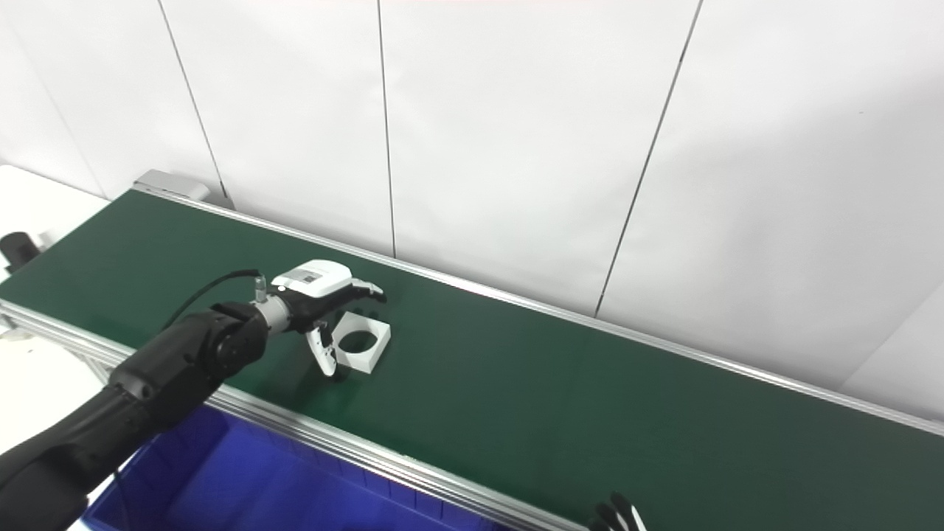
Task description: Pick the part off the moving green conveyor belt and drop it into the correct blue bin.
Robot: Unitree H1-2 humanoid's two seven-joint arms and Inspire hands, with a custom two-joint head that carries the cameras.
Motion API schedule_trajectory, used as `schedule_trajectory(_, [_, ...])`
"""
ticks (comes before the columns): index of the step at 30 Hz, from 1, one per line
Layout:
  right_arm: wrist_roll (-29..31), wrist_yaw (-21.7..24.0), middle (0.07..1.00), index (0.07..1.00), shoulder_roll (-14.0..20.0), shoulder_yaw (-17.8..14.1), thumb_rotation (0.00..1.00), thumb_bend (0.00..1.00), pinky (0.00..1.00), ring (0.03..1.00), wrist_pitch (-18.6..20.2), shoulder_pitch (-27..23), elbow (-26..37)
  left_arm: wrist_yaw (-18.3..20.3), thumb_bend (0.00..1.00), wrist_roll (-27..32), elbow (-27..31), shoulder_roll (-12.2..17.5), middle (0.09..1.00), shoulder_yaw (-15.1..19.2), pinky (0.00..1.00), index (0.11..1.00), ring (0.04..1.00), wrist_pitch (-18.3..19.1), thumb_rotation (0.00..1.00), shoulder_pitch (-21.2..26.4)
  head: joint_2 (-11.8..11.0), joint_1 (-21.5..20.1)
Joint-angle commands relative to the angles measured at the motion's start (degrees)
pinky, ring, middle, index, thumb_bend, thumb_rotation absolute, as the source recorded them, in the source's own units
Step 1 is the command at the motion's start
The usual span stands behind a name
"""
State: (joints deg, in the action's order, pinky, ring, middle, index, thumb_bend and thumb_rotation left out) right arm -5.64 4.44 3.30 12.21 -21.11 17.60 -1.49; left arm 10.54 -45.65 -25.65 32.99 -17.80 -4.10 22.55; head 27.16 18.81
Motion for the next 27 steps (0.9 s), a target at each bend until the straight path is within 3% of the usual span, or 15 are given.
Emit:
schedule_trajectory(1, [0.39,0.04,0.868,0.929,-0.66,0.2,0.48,0.68,0.77,0.825,-3.03,-0.22,1.18,-1.98,0.89,-1.24,-1.74,0.17,0.812,-0.76,0.72,0.806,0.778,0.57,0.04,2.38,0.07,-0.15])
schedule_trajectory(5, [0.32,0.04,0.871,0.932,-0.75,0.22,0.48,0.67,0.77,0.828,-3.03,-0.19,1.19,-3.53,0.9,-0.62,-5.28,-0.34,0.792,-2.25,0.7,0.77,0.765,-1.27,0.05,3.0,0.16,-0.38])
schedule_trajectory(10, [0.0,-0.09,0.867,0.931,-0.85,0.16,0.48,0.69,0.76,0.825,-2.59,-0.08,1.61,-2.9,0.86,-1.41,-6.0,-0.28,0.772,-4.21,0.71,0.705,0.77,-0.56,0.06,3.18,0.26,-0.4])
schedule_trajectory(13, [0.39,0.1,0.868,0.934,-0.82,0.17,0.48,0.7,0.77,0.829,-2.42,0.01,1.77,-3.08,0.83,0.39,-5.78,-0.29,0.711,-3.83,0.65,0.637,0.715,-1.37,0.01,2.73,0.31,-0.44])
schedule_trajectory(14, [0.41,0.11,0.868,0.935,-0.81,0.16,0.48,0.69,0.77,0.83,-2.53,0.02,1.72,-2.97,0.68,1.18,-5.74,-0.3,0.703,-3.59,0.65,0.568,0.709,-1.65,0.03,2.62,0.31,-0.44])
schedule_trajectory(16, [0.16,0.01,0.867,0.934,-0.8,0.14,0.49,0.7,0.77,0.827,-2.6,0.07,1.72,-1.64,0.55,3.31,-5.66,-0.22,0.67,-3.14,0.59,0.509,0.663,-1.92,0.04,2.62,0.37,-0.43])
schedule_trajectory(20, [0.69,0.22,0.865,0.934,-0.8,0.16,0.48,0.7,0.77,0.826,-2.54,0.11,1.81,-1.44,0.51,5.71,-5.22,-0.28,0.565,-2.49,0.51,0.467,0.581,-1.8,0.01,2.4,0.51,-0.45])
schedule_trajectory(27, [0.3,-0.06,0.865,0.93,-0.9,0.04,0.49,0.71,0.77,0.823,-2.51,0.13,1.88,-0.53,0.5,8.73,-5.16,-0.06,0.514,-2.18,0.42,0.483,0.433,-2.97,0.0,2.41,0.69,-0.6])
